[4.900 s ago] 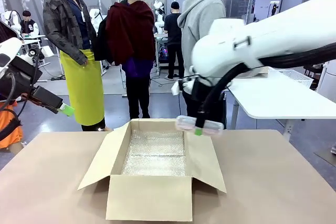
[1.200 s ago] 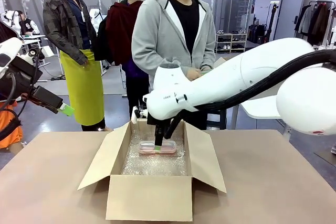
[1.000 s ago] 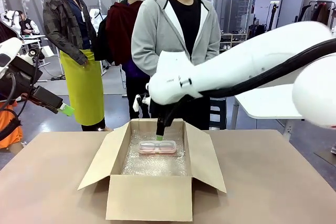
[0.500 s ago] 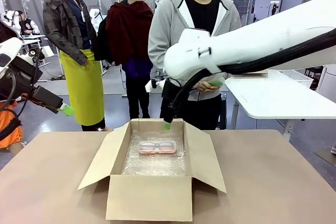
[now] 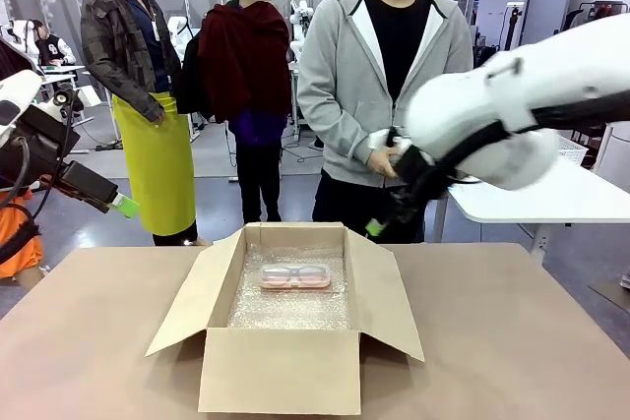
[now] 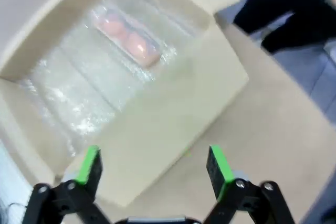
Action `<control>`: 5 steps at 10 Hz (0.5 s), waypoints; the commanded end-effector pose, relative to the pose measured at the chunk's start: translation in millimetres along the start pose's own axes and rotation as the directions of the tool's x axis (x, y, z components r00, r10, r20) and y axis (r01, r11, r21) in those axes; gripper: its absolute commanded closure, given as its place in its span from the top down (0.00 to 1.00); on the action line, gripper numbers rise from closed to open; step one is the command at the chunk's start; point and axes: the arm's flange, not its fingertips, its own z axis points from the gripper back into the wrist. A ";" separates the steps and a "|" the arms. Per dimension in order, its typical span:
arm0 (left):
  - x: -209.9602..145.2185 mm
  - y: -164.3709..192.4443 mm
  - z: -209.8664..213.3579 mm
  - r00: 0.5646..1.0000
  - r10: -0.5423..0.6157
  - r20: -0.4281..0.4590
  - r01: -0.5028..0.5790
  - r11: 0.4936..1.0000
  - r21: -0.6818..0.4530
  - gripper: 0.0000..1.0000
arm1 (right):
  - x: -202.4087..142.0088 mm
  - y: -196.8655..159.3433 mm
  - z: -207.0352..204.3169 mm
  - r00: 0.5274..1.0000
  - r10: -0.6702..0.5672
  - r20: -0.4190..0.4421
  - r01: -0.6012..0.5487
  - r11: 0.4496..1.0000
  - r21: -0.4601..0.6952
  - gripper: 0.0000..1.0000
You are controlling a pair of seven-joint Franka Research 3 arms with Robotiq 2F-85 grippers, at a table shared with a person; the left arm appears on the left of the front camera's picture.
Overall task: Pack the glasses set securely to prepare it for shipping.
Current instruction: Put the Glasses case from the right side of the table into the Package Box.
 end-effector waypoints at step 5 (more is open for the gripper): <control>0.5 1.0 0.9 1.000 -0.002 0.017 0.002 1.000 -0.016 1.00 | -98.6 -16.7 106.4 0.910 -0.415 0.000 0.410 0.898 -0.158 1.00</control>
